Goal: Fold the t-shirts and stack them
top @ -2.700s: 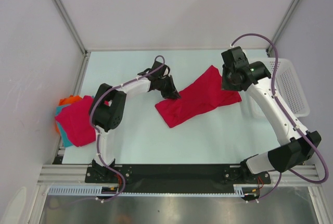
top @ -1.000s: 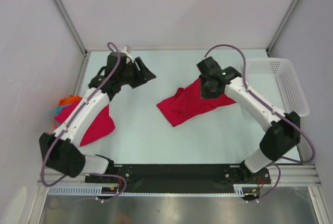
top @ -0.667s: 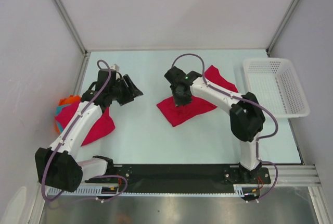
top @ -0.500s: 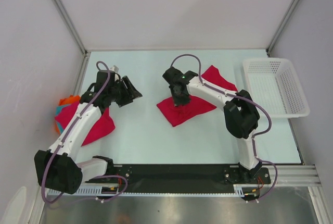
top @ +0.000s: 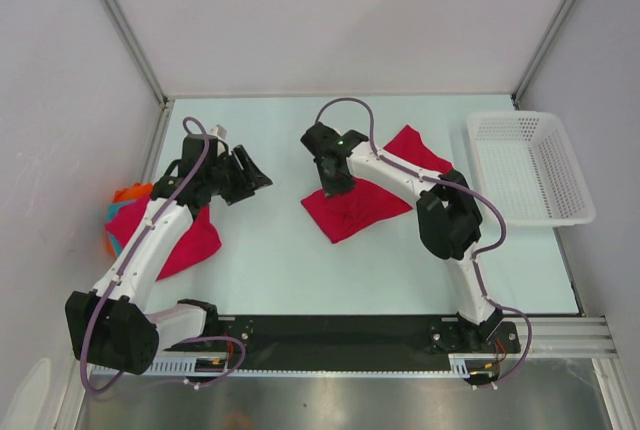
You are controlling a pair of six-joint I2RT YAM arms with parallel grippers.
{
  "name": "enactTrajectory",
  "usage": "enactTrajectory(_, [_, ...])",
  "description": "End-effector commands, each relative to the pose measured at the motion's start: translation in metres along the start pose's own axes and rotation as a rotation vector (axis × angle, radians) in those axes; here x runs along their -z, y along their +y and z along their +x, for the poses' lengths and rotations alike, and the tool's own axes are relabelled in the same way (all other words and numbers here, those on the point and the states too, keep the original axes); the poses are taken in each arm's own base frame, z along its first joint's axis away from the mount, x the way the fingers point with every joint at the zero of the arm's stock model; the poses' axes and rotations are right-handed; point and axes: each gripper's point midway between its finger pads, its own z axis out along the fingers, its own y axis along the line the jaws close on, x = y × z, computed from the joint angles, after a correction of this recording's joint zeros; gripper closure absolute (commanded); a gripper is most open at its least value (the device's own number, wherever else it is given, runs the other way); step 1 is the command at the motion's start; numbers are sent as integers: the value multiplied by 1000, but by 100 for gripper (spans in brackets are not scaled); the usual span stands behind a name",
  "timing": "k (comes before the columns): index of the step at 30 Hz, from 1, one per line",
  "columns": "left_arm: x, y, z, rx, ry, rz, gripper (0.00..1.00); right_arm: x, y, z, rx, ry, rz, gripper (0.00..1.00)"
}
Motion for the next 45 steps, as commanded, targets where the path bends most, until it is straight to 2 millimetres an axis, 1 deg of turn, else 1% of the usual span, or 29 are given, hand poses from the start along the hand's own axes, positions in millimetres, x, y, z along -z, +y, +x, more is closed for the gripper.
enactTrajectory(1, [-1,-1,-5,-25,-12,27,39,-4,4,1,15,8,13,66])
enactTrajectory(13, [0,3,-7,-20,-15,30,39,-21,8,11,25,50,16,67])
enactTrajectory(14, [1,2,-8,-20,-18,34,39,-22,8,13,28,55,16,69])
enactTrajectory(15, [0,3,-7,-18,-15,31,39,-23,7,14,31,61,18,73])
enactTrajectory(18, [1,3,-7,-18,-15,34,39,-21,0,14,32,52,43,81])
enactTrajectory(20, [1,5,-8,-15,-18,31,39,-15,-6,10,29,37,54,87])
enactTrajectory(21, [1,5,-8,-16,-17,33,39,-14,-12,10,26,36,62,92])
enactTrajectory(23, [1,5,-8,-16,-18,32,39,-6,-20,5,18,19,70,97])
enactTrajectory(28, [0,6,-5,-12,-10,38,39,5,-46,-3,-8,-1,112,97])
enactTrajectory(29, [0,6,-4,-12,-7,40,39,9,-50,-7,-14,-13,115,97])
enactTrajectory(32, [-1,6,-4,-8,-7,42,39,14,-61,-9,-26,-19,132,98])
enactTrajectory(37, [-1,7,-4,-7,-7,43,39,18,-75,-9,-47,-25,155,97])
enactTrajectory(40, [-1,7,-3,-9,-6,44,39,16,-84,-6,-59,-13,168,93])
enactTrajectory(43, [-2,8,-2,-6,-2,41,39,15,-93,-3,-72,-7,187,92])
enactTrajectory(45, [-3,8,-3,-7,-4,43,39,12,-98,4,-77,9,196,91])
